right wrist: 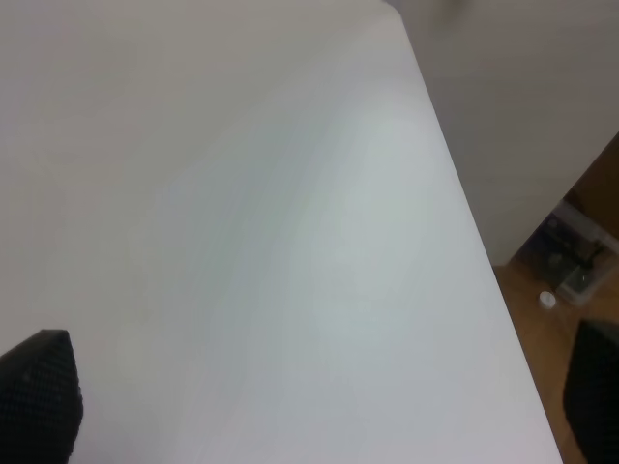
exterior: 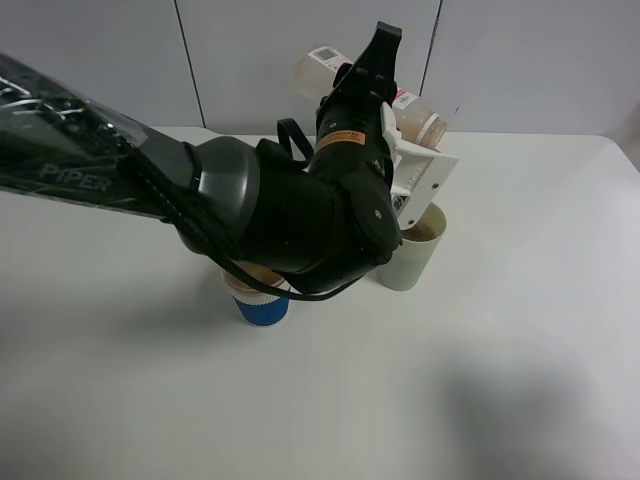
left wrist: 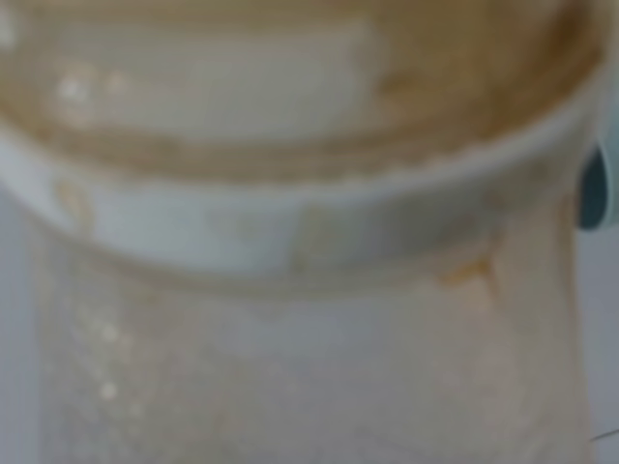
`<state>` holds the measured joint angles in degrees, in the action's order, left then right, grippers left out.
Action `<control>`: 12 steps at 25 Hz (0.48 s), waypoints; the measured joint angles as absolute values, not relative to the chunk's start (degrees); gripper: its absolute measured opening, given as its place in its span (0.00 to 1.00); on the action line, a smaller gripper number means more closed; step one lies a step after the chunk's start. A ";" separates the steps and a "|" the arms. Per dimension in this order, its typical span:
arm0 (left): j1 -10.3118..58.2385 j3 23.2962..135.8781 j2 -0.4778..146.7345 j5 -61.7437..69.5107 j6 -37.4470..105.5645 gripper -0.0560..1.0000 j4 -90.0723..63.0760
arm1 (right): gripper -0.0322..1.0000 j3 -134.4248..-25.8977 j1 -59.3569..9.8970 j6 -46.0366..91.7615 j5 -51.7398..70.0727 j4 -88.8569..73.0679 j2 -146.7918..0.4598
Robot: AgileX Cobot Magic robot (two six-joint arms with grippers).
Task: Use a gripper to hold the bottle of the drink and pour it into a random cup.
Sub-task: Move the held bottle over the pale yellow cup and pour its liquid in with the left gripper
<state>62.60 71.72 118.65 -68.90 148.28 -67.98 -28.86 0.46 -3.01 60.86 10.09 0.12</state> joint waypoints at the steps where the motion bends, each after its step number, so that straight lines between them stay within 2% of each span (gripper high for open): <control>1: 62.60 71.72 118.65 -68.90 148.28 0.36 -67.96 | 0.99 -28.86 0.46 -3.01 60.86 10.09 0.12; 12: 62.60 71.72 118.65 -68.90 148.22 0.36 -64.23 | 0.99 -28.86 0.46 -3.01 60.86 10.09 0.12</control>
